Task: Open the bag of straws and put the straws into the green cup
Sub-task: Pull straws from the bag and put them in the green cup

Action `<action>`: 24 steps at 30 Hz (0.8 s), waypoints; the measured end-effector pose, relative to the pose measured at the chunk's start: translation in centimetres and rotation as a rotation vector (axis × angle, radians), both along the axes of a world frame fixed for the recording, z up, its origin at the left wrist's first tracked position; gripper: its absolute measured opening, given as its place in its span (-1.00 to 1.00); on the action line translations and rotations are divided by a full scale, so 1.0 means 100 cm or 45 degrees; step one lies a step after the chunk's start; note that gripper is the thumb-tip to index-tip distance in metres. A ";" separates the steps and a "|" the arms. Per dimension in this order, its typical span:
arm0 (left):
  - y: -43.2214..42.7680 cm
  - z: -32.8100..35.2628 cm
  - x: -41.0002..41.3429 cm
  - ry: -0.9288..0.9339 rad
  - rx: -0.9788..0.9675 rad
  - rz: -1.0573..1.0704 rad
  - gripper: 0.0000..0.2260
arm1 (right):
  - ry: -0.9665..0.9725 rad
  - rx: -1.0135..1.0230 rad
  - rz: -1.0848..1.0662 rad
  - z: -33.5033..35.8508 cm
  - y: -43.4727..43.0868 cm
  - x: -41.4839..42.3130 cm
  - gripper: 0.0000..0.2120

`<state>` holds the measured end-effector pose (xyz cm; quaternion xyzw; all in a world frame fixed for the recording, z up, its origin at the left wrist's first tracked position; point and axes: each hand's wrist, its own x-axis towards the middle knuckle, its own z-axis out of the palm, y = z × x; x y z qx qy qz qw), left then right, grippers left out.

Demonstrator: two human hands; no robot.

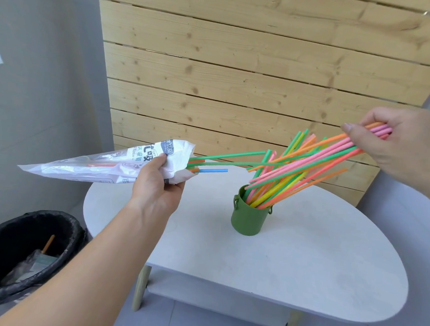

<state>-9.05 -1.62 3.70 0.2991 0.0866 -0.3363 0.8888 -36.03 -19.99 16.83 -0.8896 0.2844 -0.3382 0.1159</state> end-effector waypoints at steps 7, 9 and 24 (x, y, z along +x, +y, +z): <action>0.000 -0.001 -0.002 -0.007 -0.018 -0.002 -0.97 | 0.043 -0.088 0.079 -0.012 -0.011 -0.009 -0.72; 0.000 -0.001 -0.002 -0.005 -0.018 0.003 -0.97 | 0.033 -0.076 0.095 -0.013 -0.016 -0.013 -0.69; -0.004 -0.006 0.000 -0.014 -0.013 -0.006 -0.95 | 0.045 -0.017 0.096 -0.014 -0.040 -0.019 -0.71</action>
